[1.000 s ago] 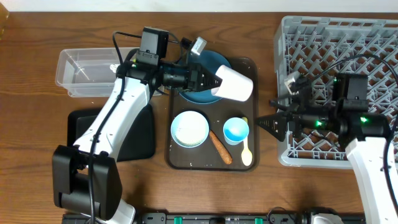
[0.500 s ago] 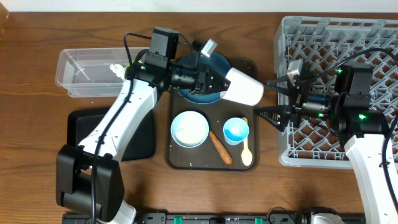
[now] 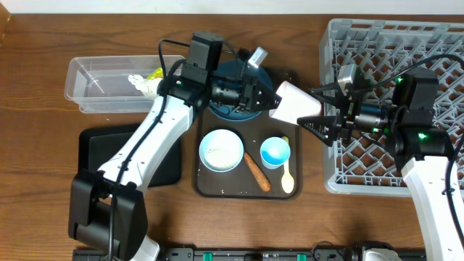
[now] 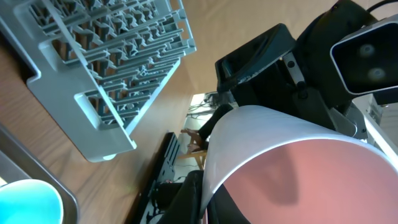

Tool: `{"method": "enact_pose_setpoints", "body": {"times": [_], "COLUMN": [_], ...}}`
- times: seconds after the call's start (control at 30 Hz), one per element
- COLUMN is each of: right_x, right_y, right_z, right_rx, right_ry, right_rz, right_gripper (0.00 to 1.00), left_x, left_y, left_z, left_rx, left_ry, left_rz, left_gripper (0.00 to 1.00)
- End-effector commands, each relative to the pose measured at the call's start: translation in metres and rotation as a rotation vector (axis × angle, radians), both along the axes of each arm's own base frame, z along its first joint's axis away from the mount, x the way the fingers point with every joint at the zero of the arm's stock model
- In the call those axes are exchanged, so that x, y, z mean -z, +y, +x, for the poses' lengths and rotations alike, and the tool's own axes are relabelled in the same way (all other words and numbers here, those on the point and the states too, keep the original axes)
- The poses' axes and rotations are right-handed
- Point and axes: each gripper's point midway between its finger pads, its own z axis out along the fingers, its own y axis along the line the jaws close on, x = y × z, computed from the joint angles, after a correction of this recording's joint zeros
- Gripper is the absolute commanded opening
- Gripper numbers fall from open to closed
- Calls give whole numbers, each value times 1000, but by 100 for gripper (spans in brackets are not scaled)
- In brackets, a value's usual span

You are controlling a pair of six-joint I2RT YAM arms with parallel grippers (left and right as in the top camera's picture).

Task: Sort waste into correct bins and load items into the dishwasher rack
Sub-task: 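Lift the pink cup and hand it to the right gripper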

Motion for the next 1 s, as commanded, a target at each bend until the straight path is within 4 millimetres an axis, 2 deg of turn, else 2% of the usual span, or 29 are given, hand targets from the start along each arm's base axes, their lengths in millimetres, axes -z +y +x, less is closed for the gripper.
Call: {"method": "enact_pose_setpoints", "body": {"times": [0.0, 0.33, 0.63, 0.83, 0.97], "right_x": [-9, -9, -10, -10, -10], "right_y": [0, 8, 8, 9, 9], "right_z": [-2, -6, -4, -5, -5], "right_rx": [-26, -52, -54, -55, -55], "right_ry": [-7, -10, -27, -27, -27], "right_rz": [31, 27, 27, 27, 27], "right_gripper": [83, 86, 71, 70, 57], "left_x": [-1, -6, -6, -6, -6], "left_y": [-2, -3, -3, -3, -3], "left_z": [-2, 2, 2, 2, 2], "left_rx": [9, -3, -4, -6, -6], "left_ry": [22, 47, 55, 65, 66], "left_rz": [-6, -14, -12, -11, -10], "left_gripper": [6, 6, 6, 6, 6]}}
